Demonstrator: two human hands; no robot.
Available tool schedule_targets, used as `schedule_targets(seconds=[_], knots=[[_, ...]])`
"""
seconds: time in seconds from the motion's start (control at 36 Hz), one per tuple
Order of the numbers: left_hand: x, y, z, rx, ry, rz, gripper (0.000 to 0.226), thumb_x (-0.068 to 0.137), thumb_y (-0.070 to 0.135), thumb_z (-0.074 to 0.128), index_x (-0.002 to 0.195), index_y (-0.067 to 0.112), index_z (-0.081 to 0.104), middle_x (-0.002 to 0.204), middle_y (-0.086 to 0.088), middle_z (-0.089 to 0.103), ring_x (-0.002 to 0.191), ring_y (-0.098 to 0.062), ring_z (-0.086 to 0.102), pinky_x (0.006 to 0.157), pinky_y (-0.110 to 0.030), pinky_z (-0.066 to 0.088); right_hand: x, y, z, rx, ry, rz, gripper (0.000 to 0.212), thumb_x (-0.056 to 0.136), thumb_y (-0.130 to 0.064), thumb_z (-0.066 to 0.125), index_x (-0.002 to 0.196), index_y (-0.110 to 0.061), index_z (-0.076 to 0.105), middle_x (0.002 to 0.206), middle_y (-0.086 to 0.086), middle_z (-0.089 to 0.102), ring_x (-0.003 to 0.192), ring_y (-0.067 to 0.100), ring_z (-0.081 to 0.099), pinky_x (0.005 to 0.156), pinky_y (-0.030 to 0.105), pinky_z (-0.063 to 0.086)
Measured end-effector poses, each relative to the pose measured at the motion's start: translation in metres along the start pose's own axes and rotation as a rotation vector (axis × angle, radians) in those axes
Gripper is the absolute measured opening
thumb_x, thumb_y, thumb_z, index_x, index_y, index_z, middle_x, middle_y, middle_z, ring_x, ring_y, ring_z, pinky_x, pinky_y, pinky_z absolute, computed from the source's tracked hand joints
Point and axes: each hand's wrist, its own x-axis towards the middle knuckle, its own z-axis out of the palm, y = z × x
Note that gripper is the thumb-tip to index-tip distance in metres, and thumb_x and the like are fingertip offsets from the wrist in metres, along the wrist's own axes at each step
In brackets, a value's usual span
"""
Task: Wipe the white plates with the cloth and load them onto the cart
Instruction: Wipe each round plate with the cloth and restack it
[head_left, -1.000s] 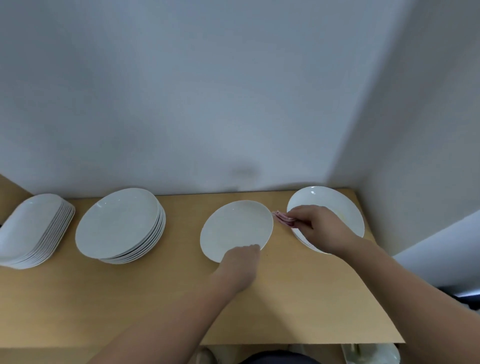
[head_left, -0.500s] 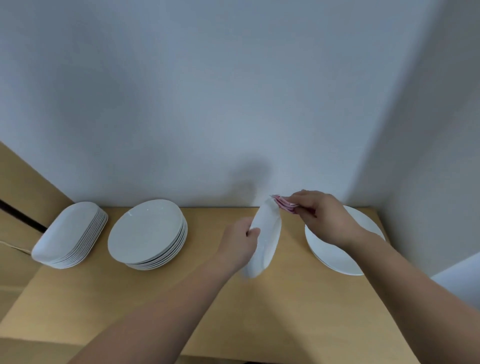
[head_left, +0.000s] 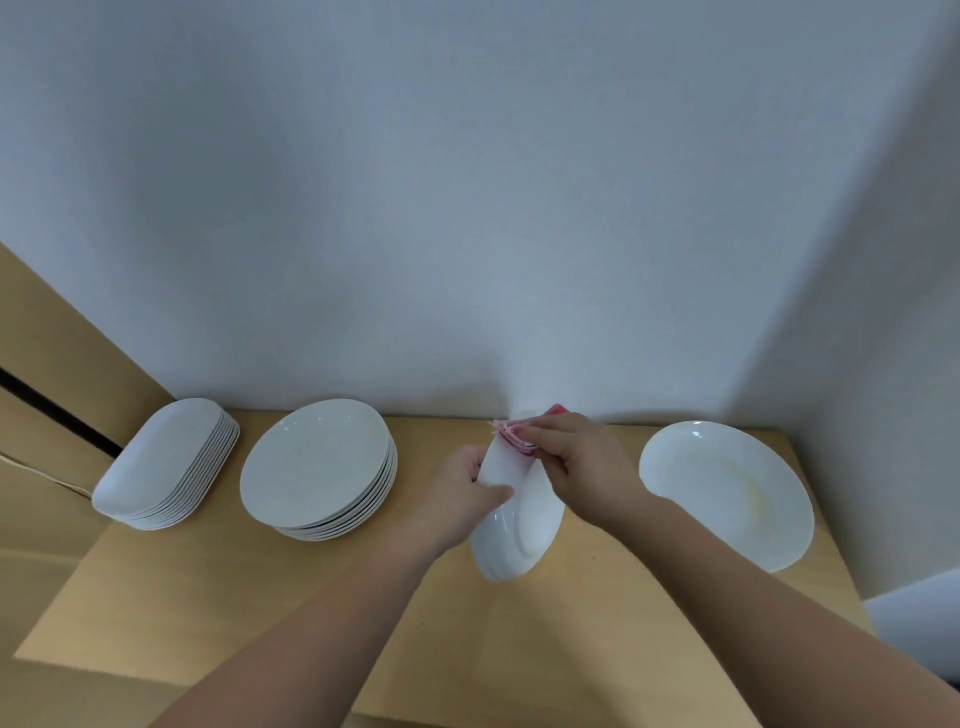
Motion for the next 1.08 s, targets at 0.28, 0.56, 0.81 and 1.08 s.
schedule_targets(seconds=[0.28, 0.56, 0.81, 1.08], knots=[[0.001, -0.026, -0.019, 0.096, 0.100, -0.075, 0.025, 0.084, 0.010, 0.062, 0.102, 0.026, 0.056, 0.095, 0.007, 0.063, 0.087, -0.003, 0.060, 0.063, -0.017, 0.043, 0.002, 0.002, 0.062, -0.089, -0.168, -0.048, 0.053, 0.086, -0.005, 0.051, 0.135, -0.024, 0.056, 0.142, 0.006, 0.050, 0.132, 0.037, 0.042, 0.101, 0.051, 0.041], [0.002, -0.042, -0.029, 0.085, 0.142, -0.170, 0.024, 0.084, 0.008, 0.064, 0.094, 0.028, 0.056, 0.086, 0.013, 0.062, 0.079, -0.007, 0.060, 0.054, -0.011, 0.040, 0.051, 0.014, 0.075, 0.054, -0.393, 0.055, 0.058, 0.087, 0.001, 0.041, 0.137, -0.026, 0.052, 0.146, -0.003, 0.045, 0.135, 0.022, 0.037, 0.112, 0.039, 0.030], [-0.003, -0.052, -0.029, 0.036, 0.171, -0.278, 0.029, 0.087, 0.013, 0.062, 0.113, 0.000, 0.059, 0.109, -0.017, 0.064, 0.102, -0.032, 0.062, 0.089, -0.052, 0.053, 0.062, 0.037, 0.086, 0.214, -0.431, 0.415, 0.053, 0.095, -0.010, 0.037, 0.136, -0.043, 0.051, 0.138, -0.015, 0.053, 0.124, 0.012, 0.047, 0.095, 0.017, 0.032], [-0.009, -0.064, -0.024, -0.124, 0.233, -0.348, 0.030, 0.089, 0.013, 0.063, 0.116, 0.003, 0.055, 0.114, -0.014, 0.062, 0.105, -0.030, 0.061, 0.090, -0.054, 0.053, 0.037, 0.056, 0.095, 0.460, -0.359, 0.638, 0.047, 0.098, -0.004, 0.035, 0.137, -0.024, 0.053, 0.129, -0.022, 0.053, 0.126, 0.001, 0.044, 0.094, -0.002, 0.026]])
